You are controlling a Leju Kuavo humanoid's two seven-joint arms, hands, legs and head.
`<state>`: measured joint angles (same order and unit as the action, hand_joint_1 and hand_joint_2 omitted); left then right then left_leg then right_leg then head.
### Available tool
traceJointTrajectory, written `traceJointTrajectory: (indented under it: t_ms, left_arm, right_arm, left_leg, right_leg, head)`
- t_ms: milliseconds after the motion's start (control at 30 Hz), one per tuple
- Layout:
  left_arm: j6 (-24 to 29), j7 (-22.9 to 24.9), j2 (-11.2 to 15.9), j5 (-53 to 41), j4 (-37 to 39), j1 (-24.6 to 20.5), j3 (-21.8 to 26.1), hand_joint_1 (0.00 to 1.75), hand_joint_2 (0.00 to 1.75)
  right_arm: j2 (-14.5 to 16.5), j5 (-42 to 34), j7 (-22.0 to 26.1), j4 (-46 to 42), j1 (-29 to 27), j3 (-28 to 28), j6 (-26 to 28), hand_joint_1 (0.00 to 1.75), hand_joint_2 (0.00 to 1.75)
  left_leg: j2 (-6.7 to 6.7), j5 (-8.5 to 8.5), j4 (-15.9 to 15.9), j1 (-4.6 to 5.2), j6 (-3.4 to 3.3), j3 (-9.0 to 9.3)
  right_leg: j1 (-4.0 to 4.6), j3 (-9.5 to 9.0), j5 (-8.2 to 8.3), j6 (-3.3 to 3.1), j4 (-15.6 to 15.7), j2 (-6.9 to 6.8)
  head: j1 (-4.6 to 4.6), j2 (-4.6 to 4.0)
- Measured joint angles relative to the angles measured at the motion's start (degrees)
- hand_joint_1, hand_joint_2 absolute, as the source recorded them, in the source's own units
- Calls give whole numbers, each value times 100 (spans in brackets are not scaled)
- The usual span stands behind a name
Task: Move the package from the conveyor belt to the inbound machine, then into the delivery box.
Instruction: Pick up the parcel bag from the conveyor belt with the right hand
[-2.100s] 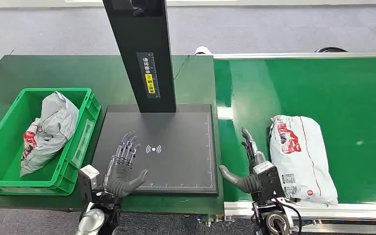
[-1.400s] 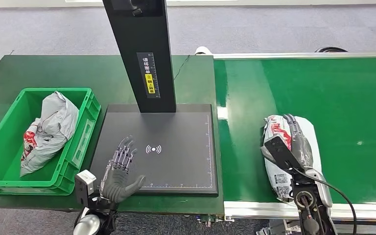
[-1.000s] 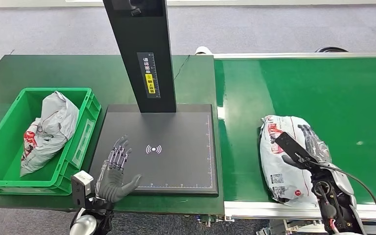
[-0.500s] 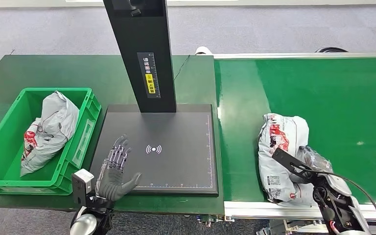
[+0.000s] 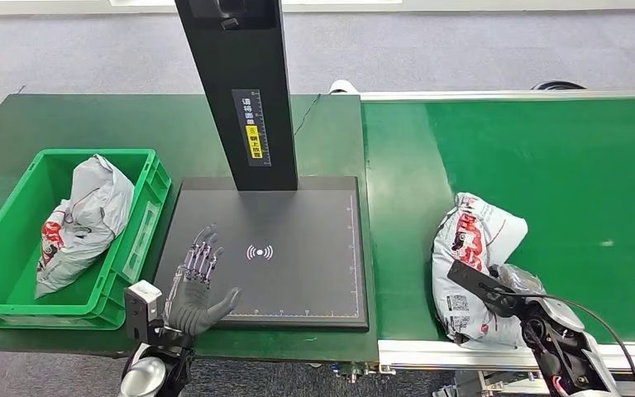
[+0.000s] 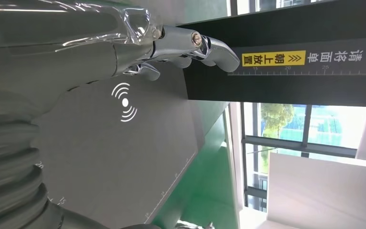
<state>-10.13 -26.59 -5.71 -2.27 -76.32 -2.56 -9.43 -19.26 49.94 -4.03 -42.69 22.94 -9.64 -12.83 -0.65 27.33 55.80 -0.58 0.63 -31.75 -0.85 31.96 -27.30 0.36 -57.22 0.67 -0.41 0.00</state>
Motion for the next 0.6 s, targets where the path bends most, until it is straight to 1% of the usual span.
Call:
traceJointTrajectory:
  t_ms: [367,467,600]
  left_arm:
    - [13,13,39,42,22,0,1,0,175]
    - [32,13,52,51,-25,71,5,0,175]
    - [68,-16,70,91,-197,227,20,0,175]
  right_arm:
    - [-4,-76,135,-28,4,-159,41,175,175]
    - [-3,-201,184,-132,-49,-170,265,175,175]
    - [31,-353,190,-436,-162,-99,880,175,175]
  left_leg:
    - [-1,0,0,0,0,-4]
    - [-2,0,0,1,0,-8]
    - [-3,0,0,1,0,-15]
  right_leg:
    - [0,-1,0,0,0,-1]
    - [-1,0,0,0,-1,-1]
    - [-1,7,0,0,-1,-2]
  head:
    - [1,0]
    - [1,0]
    - [0,0]
